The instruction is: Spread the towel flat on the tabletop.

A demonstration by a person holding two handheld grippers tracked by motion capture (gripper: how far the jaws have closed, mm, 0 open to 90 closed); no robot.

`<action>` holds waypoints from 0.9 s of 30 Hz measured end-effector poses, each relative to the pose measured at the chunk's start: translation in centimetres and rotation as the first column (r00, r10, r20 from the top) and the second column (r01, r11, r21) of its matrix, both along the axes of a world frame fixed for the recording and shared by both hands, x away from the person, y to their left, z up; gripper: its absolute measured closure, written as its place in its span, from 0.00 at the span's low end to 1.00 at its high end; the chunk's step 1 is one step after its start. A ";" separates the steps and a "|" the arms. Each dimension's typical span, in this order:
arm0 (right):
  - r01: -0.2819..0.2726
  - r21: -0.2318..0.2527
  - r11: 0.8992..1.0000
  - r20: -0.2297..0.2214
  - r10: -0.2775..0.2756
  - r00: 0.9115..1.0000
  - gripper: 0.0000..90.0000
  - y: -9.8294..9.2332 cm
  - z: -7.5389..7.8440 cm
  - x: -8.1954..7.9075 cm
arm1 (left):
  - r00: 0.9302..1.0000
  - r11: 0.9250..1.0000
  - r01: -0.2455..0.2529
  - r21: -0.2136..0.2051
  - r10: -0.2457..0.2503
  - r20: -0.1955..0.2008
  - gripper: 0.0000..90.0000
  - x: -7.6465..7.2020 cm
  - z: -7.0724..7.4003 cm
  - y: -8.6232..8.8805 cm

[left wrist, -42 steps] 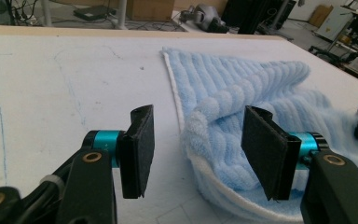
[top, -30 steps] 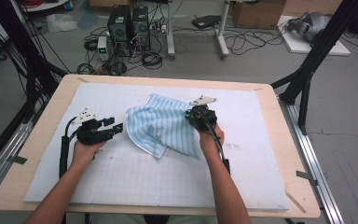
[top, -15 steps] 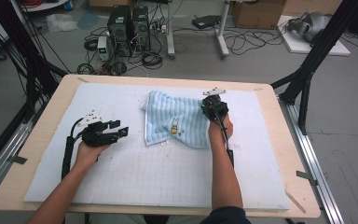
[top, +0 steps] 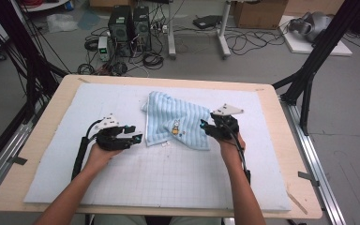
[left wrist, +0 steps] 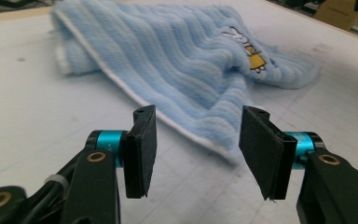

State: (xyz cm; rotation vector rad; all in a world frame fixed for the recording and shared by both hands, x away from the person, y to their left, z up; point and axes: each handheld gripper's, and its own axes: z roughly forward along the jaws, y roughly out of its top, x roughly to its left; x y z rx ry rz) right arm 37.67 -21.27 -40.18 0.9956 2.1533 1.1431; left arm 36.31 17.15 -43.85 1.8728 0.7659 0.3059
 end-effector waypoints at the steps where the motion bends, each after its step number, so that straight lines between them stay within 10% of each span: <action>1: -0.012 -0.007 1.000 -0.019 0.012 1.000 0.53 -0.1 -0.2 -0.5 | 1.000 1.000 0.009 0.008 -0.009 -0.003 0.52 0.0 -0.1 -0.6; 12: -0.121 -0.020 0.992 -0.118 0.118 0.986 0.63 -0.3 -3.6 -5.5 | 0.999 0.990 0.011 0.138 -0.004 -0.050 0.55 0.4 -1.0 -3.5; 20: -0.177 -0.019 0.984 -0.124 0.173 0.977 0.67 0.0 -3.5 -5.7 | 0.998 0.975 -0.023 0.223 0.037 -0.057 0.70 0.6 -1.1 -4.2; 21: -0.172 -0.046 0.984 -0.126 0.165 0.978 0.67 0.2 -3.4 -5.6 | 0.997 0.974 -0.030 0.223 0.044 -0.056 0.91 0.6 -1.1 -4.0; 27: -0.169 -0.059 0.984 -0.109 0.162 0.981 0.69 1.3 -3.0 -5.2 | 0.995 0.995 0.008 0.099 0.003 -0.103 0.93 -0.5 0.0 -2.2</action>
